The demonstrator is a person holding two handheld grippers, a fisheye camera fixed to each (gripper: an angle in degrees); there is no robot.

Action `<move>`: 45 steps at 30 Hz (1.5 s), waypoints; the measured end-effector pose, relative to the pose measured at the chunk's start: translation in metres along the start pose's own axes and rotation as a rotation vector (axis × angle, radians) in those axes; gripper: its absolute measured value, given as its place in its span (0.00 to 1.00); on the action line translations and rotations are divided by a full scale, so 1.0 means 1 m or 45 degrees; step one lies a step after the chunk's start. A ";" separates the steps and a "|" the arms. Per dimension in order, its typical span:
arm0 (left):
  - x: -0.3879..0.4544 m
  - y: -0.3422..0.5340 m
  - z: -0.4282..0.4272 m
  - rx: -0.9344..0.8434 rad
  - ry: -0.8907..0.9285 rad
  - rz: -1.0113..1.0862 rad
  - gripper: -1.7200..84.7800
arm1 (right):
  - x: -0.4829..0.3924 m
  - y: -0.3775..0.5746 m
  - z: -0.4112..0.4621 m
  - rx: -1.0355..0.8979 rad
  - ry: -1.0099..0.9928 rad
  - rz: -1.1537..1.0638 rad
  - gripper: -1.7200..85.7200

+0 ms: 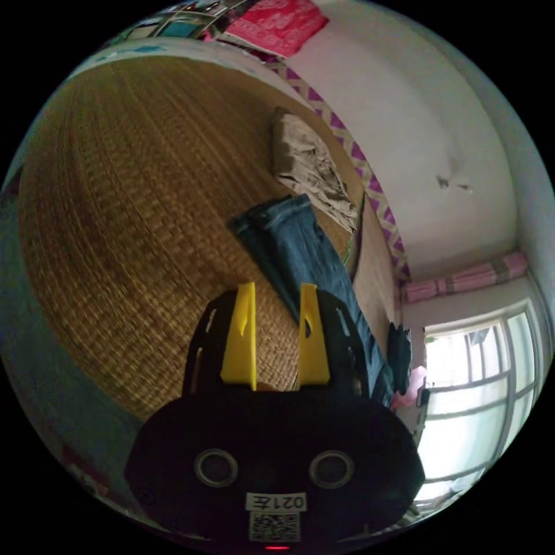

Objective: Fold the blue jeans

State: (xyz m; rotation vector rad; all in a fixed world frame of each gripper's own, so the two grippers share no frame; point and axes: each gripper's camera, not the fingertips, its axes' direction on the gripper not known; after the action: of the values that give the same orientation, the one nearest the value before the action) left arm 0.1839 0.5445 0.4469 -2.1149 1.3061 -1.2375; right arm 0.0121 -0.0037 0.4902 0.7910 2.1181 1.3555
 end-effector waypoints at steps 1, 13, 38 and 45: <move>0.000 0.001 0.004 0.010 -0.024 -0.019 0.11 | 0.000 0.002 0.002 0.001 -0.009 0.005 0.01; 0.003 0.030 0.039 0.121 0.086 -0.174 0.03 | 0.003 0.017 0.013 0.002 0.008 0.004 0.01; 0.449 0.545 0.304 -0.252 -0.186 1.546 0.01 | 0.179 0.172 -0.106 0.472 -0.319 0.622 0.02; 0.465 0.615 0.319 -0.071 -0.235 1.601 0.02 | 0.215 0.218 -0.121 0.454 -0.331 0.716 0.02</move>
State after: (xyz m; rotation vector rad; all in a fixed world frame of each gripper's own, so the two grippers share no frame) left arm 0.2066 -0.2058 0.0824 -0.9341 2.0211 -0.4239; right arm -0.1777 0.1444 0.7146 1.7090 2.0275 1.0446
